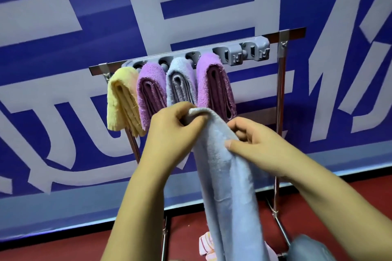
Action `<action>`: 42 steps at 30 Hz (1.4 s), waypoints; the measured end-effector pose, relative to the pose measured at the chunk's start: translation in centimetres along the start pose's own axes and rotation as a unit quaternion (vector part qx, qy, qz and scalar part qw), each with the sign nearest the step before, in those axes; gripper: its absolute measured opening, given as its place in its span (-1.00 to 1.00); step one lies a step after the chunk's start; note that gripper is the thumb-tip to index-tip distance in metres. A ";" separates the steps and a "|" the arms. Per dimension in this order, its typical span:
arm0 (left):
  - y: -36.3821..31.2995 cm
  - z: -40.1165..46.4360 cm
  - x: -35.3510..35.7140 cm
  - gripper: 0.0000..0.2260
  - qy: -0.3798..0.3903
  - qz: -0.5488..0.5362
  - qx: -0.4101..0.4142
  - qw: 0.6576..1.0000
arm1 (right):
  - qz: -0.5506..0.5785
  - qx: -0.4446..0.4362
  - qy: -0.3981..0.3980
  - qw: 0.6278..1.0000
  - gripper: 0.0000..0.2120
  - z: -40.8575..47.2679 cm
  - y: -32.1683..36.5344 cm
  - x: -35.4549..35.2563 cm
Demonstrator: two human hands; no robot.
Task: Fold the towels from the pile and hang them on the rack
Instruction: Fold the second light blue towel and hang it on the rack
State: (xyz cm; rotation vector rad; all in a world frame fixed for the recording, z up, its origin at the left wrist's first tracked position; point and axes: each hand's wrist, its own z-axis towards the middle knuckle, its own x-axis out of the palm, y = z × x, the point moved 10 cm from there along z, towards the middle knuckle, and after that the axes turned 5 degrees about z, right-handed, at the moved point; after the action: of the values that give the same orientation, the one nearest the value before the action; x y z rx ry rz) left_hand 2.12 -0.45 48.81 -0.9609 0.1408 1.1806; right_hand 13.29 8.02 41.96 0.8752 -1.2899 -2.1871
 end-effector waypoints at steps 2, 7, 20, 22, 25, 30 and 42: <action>1.0 0.5 -1.7 -0.88 -0.037 -0.041 -0.022 0.998 | -0.130 -0.006 0.039 0.991 -0.97 0.0 -0.5 -0.1; 4.7 0.8 -7.1 -0.75 -0.135 -0.174 -0.070 0.973 | -0.268 0.039 0.075 0.960 -0.74 -0.6 -4.4 -1.9; 13.7 -0.9 -9.4 -0.83 -0.159 -0.291 -0.192 0.924 | 0.236 0.062 -0.166 0.955 -0.48 -1.0 -8.4 -11.2; 13.9 -1.0 -8.3 -0.86 -0.118 -0.325 -0.196 0.918 | 0.328 0.087 -0.167 0.926 -0.38 -0.9 -9.3 -10.7; 14.2 -1.2 -6.0 -0.79 -0.048 -0.379 -0.217 0.898 | 0.439 0.131 -0.168 0.873 -0.51 -0.7 -10.1 -9.7; 16.0 -2.4 -3.4 -0.57 -0.076 -0.515 -0.310 0.795 | 0.575 0.174 -0.176 0.780 -0.45 -0.8 -9.7 -8.2; 12.7 -2.9 1.6 -0.85 -0.063 -0.504 -0.297 0.809 | 0.543 0.143 -0.186 0.806 -0.69 -0.2 -6.8 -5.7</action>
State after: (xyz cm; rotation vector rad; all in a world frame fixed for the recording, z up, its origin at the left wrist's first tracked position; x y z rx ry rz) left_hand -6.62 -0.74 39.03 -1.2445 -0.8197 0.2532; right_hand 17.01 14.81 37.49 -0.2760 -1.7203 -1.2421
